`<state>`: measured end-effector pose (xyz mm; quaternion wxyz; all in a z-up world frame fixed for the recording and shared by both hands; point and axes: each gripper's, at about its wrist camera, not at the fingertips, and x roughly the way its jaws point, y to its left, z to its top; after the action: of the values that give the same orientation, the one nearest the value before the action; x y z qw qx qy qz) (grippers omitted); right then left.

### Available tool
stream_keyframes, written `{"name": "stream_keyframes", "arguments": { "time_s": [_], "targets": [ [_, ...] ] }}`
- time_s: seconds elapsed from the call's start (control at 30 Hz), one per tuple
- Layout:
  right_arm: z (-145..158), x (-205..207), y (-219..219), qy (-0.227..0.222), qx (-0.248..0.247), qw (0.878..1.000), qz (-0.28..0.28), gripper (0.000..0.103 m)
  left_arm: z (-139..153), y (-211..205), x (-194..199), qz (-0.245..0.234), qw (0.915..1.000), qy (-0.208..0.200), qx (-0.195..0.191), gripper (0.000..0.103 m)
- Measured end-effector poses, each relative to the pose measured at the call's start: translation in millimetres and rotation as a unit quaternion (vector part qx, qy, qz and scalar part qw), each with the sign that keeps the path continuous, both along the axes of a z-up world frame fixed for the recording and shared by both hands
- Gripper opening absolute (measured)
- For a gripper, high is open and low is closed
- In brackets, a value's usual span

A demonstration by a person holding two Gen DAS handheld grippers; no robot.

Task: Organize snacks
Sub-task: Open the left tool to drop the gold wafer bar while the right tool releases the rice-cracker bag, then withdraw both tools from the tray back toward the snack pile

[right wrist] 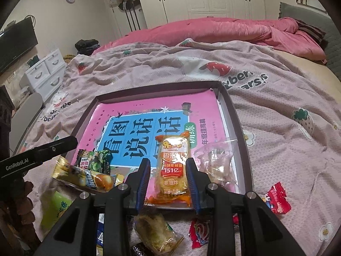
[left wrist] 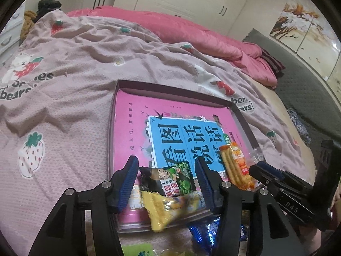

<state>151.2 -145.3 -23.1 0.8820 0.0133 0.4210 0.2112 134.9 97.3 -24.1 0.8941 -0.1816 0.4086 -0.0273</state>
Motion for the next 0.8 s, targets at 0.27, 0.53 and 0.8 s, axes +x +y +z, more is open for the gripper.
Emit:
{"name": "stream_keyframes", "arguments": {
  "time_s": [0.27,0.53,0.8],
  "targets": [
    [12,-5,-10,-0.012,0.013,1.0,-0.007,0.04,12,0,-6,0.0,0.9999,-0.011,0.004,0.07],
    [30,-13,-21,-0.03,0.023,0.999,-0.013,0.045,33,0,-16,0.0,0.9994,-0.033,0.014,0.072],
    [50,-21,-31,-0.049,0.039,0.998,-0.02,0.047,54,-1,-27,-0.005,0.9985,-0.053,0.013,0.072]
  ]
}}
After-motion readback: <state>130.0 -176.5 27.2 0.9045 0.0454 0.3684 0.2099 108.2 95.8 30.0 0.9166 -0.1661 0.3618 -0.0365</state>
